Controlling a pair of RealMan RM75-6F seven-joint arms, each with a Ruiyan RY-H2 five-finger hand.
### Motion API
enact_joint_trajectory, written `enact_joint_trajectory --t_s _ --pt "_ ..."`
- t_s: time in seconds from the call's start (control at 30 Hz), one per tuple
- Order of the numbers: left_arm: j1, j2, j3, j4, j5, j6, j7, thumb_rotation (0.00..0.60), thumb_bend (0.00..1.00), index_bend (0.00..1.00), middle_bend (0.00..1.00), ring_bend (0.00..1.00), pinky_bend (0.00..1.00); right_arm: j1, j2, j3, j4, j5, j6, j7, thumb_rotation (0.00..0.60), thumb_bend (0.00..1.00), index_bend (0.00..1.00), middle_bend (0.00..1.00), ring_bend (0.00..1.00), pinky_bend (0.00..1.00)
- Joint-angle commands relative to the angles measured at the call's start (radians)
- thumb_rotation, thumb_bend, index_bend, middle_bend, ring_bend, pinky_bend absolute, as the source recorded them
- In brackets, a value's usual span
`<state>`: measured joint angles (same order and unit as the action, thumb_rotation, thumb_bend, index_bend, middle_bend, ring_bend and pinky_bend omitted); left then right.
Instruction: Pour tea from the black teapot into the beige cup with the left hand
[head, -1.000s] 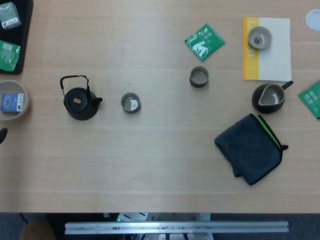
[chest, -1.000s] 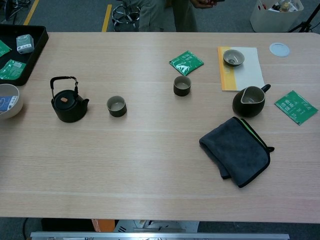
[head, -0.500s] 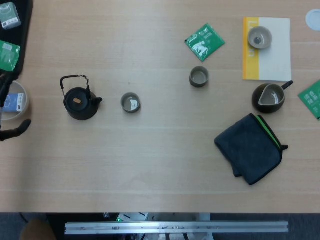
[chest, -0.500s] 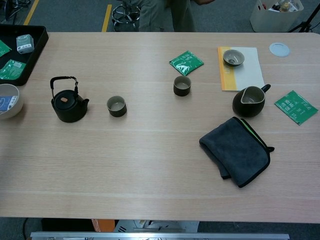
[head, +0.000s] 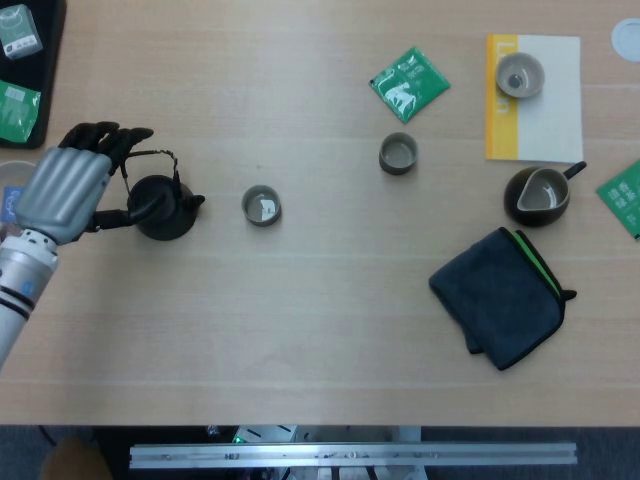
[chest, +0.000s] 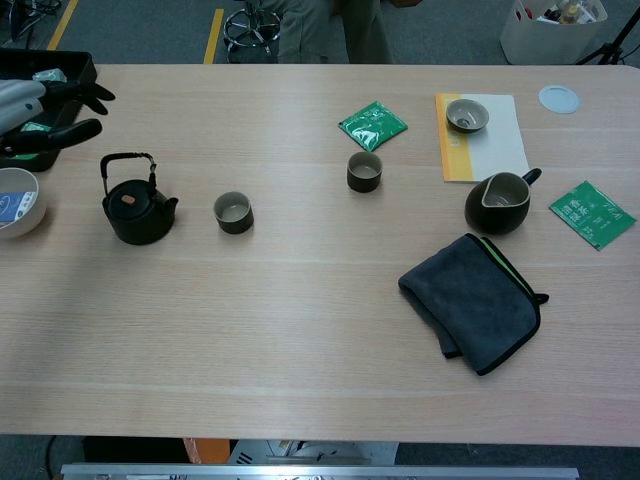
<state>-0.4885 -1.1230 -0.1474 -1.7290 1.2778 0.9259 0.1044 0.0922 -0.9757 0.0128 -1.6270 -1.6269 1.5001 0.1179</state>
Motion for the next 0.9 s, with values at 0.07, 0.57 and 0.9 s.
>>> enact_joint_trajectory --t_s 0.07,0.57,0.9 --pt "-0.072 -0.069 -0.016 0.069 -0.093 -0.071 0.063 0.0 0.15 0.12 0.19 0.11 0.11 0.0 -0.001 0.001 0.002 0.004 -0.002 0.002 0.6 0.01 0.24 0.31 0.25 0.18" --pt "-0.194 -0.251 0.011 0.304 -0.314 -0.135 0.252 0.0 0.15 0.19 0.23 0.12 0.11 0.003 -0.01 0.003 0.022 0.032 -0.027 0.011 0.6 0.01 0.24 0.31 0.25 0.18" --pt "-0.209 -0.287 0.036 0.346 -0.368 -0.133 0.281 0.0 0.15 0.26 0.31 0.21 0.11 0.003 -0.014 0.003 0.027 0.036 -0.031 0.015 0.6 0.01 0.24 0.31 0.25 0.18"
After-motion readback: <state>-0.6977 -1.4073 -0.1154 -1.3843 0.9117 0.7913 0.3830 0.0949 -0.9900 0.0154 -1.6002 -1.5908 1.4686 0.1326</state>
